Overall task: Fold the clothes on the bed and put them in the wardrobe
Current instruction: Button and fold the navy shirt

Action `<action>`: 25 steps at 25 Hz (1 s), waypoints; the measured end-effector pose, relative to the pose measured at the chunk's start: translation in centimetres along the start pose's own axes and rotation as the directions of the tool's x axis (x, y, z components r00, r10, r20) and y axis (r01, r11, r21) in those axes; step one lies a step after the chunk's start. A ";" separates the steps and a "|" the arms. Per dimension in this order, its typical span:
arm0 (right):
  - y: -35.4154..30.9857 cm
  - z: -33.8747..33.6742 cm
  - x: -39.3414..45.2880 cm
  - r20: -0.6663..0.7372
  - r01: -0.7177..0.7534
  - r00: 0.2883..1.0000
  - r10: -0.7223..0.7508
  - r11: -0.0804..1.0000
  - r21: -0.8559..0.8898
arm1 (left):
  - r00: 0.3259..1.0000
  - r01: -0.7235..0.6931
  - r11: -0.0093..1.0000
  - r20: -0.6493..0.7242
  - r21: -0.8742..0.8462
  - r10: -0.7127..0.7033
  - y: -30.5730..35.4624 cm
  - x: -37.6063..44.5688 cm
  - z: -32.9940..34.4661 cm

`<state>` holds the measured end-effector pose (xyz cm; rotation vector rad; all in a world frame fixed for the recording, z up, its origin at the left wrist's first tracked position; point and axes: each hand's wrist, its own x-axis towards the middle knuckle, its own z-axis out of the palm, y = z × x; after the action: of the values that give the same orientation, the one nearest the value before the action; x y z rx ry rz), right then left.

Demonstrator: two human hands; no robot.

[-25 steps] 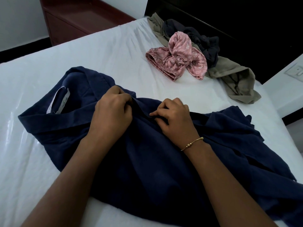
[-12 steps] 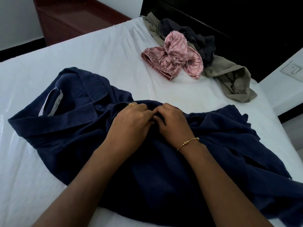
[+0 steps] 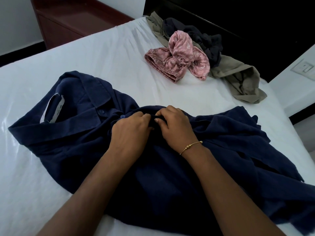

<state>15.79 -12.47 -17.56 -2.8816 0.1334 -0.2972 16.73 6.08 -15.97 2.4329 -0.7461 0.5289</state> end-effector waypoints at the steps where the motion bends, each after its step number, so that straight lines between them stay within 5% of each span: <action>1: 0.0 0.1 0.0 -0.002 -0.004 1.000 0.004 1.000 -0.020 | 1.000 -0.001 1.000 0.019 0.012 0.000 0.0 0.0 0.2; 7: 0.9 -0.5 -0.1 0.020 -0.061 0.998 0.059 0.993 0.103 | 0.998 -0.059 0.998 -0.009 -0.001 0.059 0.4 0.1 -0.3; 13: 0.8 -1.0 0.8 -0.158 -0.028 0.984 0.079 0.953 0.303 | 0.998 0.045 0.964 -0.024 -0.262 -0.053 0.8 0.7 -1.6; 19: 1.0 -1.4 0.7 -0.093 -0.001 0.995 0.043 0.914 0.406 | 0.994 0.100 0.937 -0.002 -0.335 -0.107 0.7 0.6 -1.6; 25: 1.6 -3.0 0.8 0.114 -0.158 0.987 0.110 0.736 0.658 | 0.991 0.099 0.929 -0.048 -0.355 -0.124 0.8 0.8 -1.8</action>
<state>15.85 -14.78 -14.98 -2.1434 0.1791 -0.1687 16.44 6.29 -13.85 2.0966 -0.6091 0.3945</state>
